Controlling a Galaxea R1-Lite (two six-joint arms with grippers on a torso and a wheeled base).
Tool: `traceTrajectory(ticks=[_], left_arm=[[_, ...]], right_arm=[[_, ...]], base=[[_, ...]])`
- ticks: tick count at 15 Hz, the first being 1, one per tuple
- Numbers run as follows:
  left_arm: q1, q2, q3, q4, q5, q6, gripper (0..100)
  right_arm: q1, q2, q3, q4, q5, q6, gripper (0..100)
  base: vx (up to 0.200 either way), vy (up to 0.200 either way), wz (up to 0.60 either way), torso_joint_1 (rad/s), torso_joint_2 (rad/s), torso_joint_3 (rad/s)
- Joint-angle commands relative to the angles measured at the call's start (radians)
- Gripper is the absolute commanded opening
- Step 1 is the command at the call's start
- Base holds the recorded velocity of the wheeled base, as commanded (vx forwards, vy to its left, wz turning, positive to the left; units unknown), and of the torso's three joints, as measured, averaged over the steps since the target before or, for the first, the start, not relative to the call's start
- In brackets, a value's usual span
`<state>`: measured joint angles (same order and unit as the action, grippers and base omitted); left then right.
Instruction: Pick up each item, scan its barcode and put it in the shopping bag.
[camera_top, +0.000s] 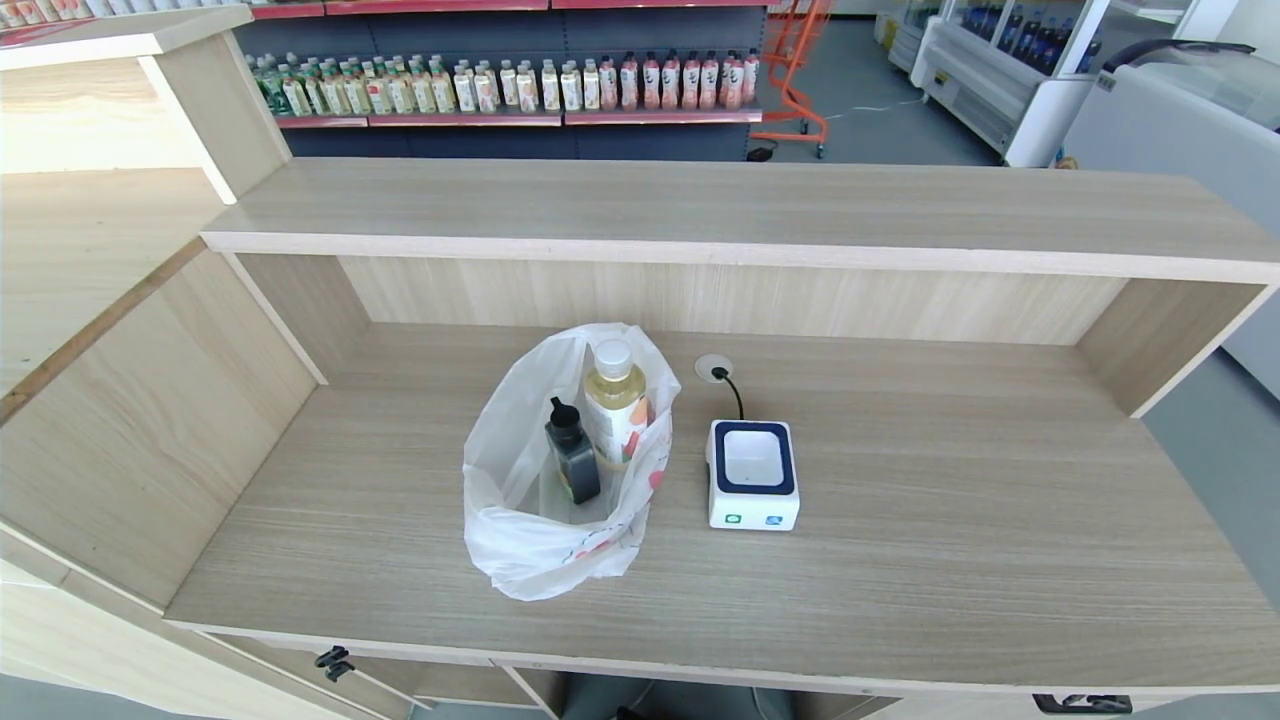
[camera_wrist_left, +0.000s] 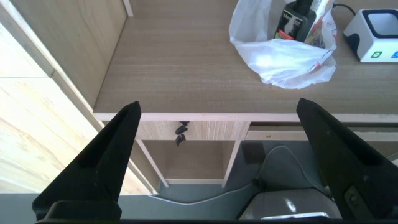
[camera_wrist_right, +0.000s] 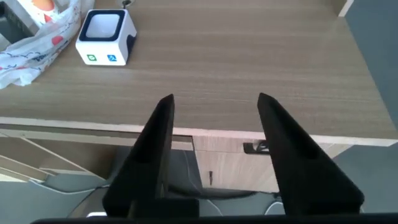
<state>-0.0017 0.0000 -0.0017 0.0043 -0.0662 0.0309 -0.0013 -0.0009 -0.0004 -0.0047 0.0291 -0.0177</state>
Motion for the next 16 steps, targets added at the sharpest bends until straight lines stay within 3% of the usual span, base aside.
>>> traceTrajectory(ticks=[1,8,12,16], left_arm=[[0.0,0.002,0.002,0.0,0.0,0.0,100],[0.0,0.002,0.0,0.0,0.0,-0.006,100],[0.0,0.0,0.0,0.0,0.0,-0.002,100],[0.0,0.002,0.0,0.0,0.0,-0.002,100]], right_arm=[[0.0,0.001,0.0,0.0,0.0,0.001,0],[0.0,0.001,0.0,0.0,0.0,0.001,0],[0.0,0.001,0.0,0.0,0.0,0.001,0],[0.0,0.001,0.0,0.0,0.0,0.001,0]], base=[[0.0,0.0,0.0,0.0,0.0,0.0],[0.0,0.0,0.0,0.0,0.0,0.0],[0.0,-0.2,0.0,0.0,0.0,-0.001],[0.0,0.0,0.0,0.0,0.0,0.0]])
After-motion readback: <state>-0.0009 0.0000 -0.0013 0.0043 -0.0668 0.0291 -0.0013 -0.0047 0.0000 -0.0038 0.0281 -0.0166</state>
